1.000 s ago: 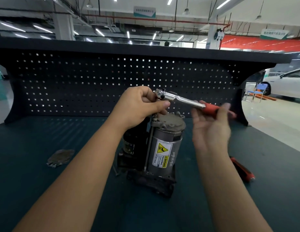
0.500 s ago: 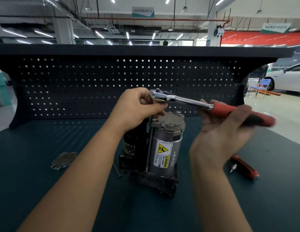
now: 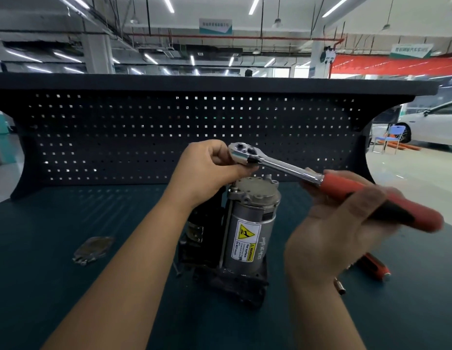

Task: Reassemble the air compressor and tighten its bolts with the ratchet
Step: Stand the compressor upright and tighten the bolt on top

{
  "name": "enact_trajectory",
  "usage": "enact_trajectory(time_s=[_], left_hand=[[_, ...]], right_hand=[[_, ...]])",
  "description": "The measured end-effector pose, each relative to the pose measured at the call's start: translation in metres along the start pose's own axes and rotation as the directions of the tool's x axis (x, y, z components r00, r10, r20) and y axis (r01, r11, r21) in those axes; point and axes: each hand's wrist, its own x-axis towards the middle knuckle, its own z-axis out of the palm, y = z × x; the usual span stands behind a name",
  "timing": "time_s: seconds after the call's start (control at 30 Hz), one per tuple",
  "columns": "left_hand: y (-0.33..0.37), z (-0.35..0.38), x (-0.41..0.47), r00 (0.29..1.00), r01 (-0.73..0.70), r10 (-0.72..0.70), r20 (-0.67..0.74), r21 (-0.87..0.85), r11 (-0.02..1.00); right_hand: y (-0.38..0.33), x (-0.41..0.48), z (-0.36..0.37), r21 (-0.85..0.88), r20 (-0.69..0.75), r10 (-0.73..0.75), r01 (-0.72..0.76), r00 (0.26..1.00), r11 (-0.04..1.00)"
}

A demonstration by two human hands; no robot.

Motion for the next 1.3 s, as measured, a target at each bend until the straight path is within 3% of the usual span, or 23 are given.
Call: enact_trajectory(time_s=[0.07,0.17,0.2,0.27,0.37,0.4,0.47,0.53,0.57,0.67,0.73,0.77,0.83,0.9,0.93,0.97,1.0,1.07,1.1,1.17,1.23,1.3], left_hand=[[-0.001,-0.004,-0.001,0.999,0.010,-0.009,0.035,-0.023,1.000],[0.000,-0.007,0.000,0.995,0.025,-0.023,0.096,-0.018,1.000],[0.000,-0.007,0.000,0.994,0.026,-0.025,0.106,-0.008,1.000],[0.000,-0.005,0.000,0.996,0.012,-0.013,0.091,0.009,1.000],[0.000,0.000,0.000,0.999,-0.003,0.002,0.035,0.011,1.000],[0.000,0.001,0.001,1.000,-0.004,0.004,0.026,0.002,1.000],[-0.002,0.001,0.003,1.000,-0.005,0.005,0.027,-0.020,1.000],[-0.006,-0.002,0.004,0.999,0.007,-0.005,0.040,-0.062,0.998],[-0.006,-0.003,0.003,0.998,0.010,-0.005,0.055,-0.081,0.997],[-0.004,-0.006,0.002,0.994,0.007,0.001,0.113,-0.071,0.997],[-0.004,-0.006,0.001,0.993,0.005,0.002,0.118,-0.060,0.998],[-0.004,-0.006,0.000,0.995,0.004,0.002,0.104,-0.055,0.999],[-0.005,-0.004,-0.001,0.998,-0.006,0.009,0.065,-0.041,0.999],[-0.005,-0.002,0.000,0.999,-0.018,0.020,0.035,-0.036,0.999],[-0.005,-0.001,0.002,0.999,-0.022,0.023,0.031,-0.034,0.999],[-0.005,-0.001,0.003,0.999,-0.025,0.026,0.031,-0.030,0.999],[-0.006,0.000,0.004,0.999,-0.025,0.026,0.034,-0.028,0.999],[-0.007,0.001,0.003,0.999,-0.011,0.012,0.036,-0.043,0.999],[-0.006,0.001,0.003,0.999,-0.003,0.005,0.042,-0.049,0.999],[-0.003,0.002,0.003,0.998,0.010,-0.007,0.070,-0.033,0.999],[0.000,0.003,0.005,0.995,0.020,-0.019,0.099,-0.015,1.000],[0.002,0.003,0.004,0.994,0.024,-0.022,0.106,-0.018,1.000]], right_hand=[[0.006,-0.001,0.000,0.014,0.003,-0.014,0.014,1.000,1.000],[0.009,0.021,0.004,-0.001,0.013,0.357,-0.357,0.934,0.934],[0.009,0.022,0.006,-0.057,0.013,0.405,-0.404,0.914,0.913],[0.012,0.015,0.001,-0.087,-0.038,0.334,-0.336,0.942,0.938],[0.000,-0.004,-0.005,-0.019,-0.039,-0.025,0.024,0.999,1.000],[-0.003,-0.006,-0.006,-0.097,0.057,-0.054,0.059,0.997,0.993],[-0.002,-0.004,-0.003,-0.173,0.169,0.059,-0.030,0.984,0.984],[-0.001,-0.008,0.000,-0.103,0.086,-0.076,0.085,0.993,0.991],[0.000,-0.004,0.000,-0.056,0.040,-0.037,0.039,0.998,0.998],[0.007,0.020,0.006,-0.082,-0.020,0.375,-0.375,0.927,0.923],[0.008,0.026,0.005,-0.128,-0.038,0.452,-0.453,0.891,0.882],[0.006,0.023,0.004,-0.139,-0.027,0.383,-0.383,0.923,0.913],[-0.002,0.001,0.002,-0.104,0.085,0.047,-0.038,0.995,0.994],[-0.006,-0.025,-0.001,-0.075,0.255,-0.343,0.372,0.904,0.925],[-0.006,-0.033,-0.002,-0.052,0.326,-0.424,0.464,0.845,0.884],[-0.006,-0.034,-0.001,-0.057,0.348,-0.433,0.479,0.832,0.876],[-0.006,-0.029,0.001,-0.085,0.308,-0.387,0.430,0.869,0.899],[-0.004,-0.006,0.004,-0.140,0.118,-0.134,0.150,0.984,0.979],[-0.001,0.006,0.005,-0.134,0.052,0.039,-0.032,0.998,0.991],[0.004,0.024,0.008,-0.132,-0.004,0.335,-0.333,0.942,0.934],[0.010,0.031,0.007,-0.143,-0.026,0.442,-0.441,0.896,0.886],[0.008,0.026,0.004,-0.139,-0.025,0.372,-0.372,0.928,0.918]])
